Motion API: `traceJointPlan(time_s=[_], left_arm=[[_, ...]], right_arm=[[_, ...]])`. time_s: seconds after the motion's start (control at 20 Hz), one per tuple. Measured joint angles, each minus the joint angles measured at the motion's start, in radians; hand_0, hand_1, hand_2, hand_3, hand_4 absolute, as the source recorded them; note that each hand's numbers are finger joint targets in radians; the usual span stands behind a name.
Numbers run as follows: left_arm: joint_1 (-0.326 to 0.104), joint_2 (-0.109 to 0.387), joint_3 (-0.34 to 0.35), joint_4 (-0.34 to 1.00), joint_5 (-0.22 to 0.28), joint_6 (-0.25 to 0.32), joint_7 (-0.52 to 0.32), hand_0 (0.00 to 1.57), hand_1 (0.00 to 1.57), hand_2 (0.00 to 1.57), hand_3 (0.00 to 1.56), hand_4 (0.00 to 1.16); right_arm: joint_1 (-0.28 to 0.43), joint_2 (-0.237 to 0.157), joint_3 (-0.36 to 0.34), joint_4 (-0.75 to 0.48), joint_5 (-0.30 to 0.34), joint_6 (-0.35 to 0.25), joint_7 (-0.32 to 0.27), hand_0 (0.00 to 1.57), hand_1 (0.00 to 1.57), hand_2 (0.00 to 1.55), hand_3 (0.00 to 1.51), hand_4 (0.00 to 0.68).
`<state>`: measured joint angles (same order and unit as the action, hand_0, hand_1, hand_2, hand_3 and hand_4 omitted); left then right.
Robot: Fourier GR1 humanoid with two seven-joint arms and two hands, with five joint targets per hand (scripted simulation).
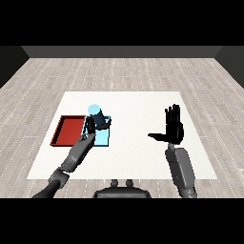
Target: Pick the blue can and put it in the blue box
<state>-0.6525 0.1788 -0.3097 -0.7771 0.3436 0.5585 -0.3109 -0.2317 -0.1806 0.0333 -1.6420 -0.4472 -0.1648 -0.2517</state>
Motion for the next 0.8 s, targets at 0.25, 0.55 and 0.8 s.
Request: traceJointPlan(time_s=[0.25, 0.55, 0.8], left_arm=[[-0.100, 0.038, 0.059, 0.214, -0.019, -0.033, 0.028, 1.57, 1.57, 1.57, 1.49, 1.10], [-0.173, 0.031, 0.087, 0.460, -0.045, -0.044, 0.085, 1.57, 1.57, 1.51, 1.35, 0.99], [-0.187, 0.003, 0.083, 0.622, -0.077, -0.014, 0.143, 0.90, 0.90, 0.84, 0.95, 0.90]], right_arm=[[-0.003, -0.011, -0.044, 0.042, -0.012, 0.016, -0.011, 0.00, 0.00, 0.00, 0.00, 0.000], [-0.043, 0.005, -0.054, 0.109, -0.004, 0.017, -0.026, 0.00, 0.00, 0.00, 0.00, 0.000], [-0.044, 0.025, -0.049, 0.153, 0.009, 0.018, -0.051, 0.00, 0.00, 0.00, 0.00, 0.000]])
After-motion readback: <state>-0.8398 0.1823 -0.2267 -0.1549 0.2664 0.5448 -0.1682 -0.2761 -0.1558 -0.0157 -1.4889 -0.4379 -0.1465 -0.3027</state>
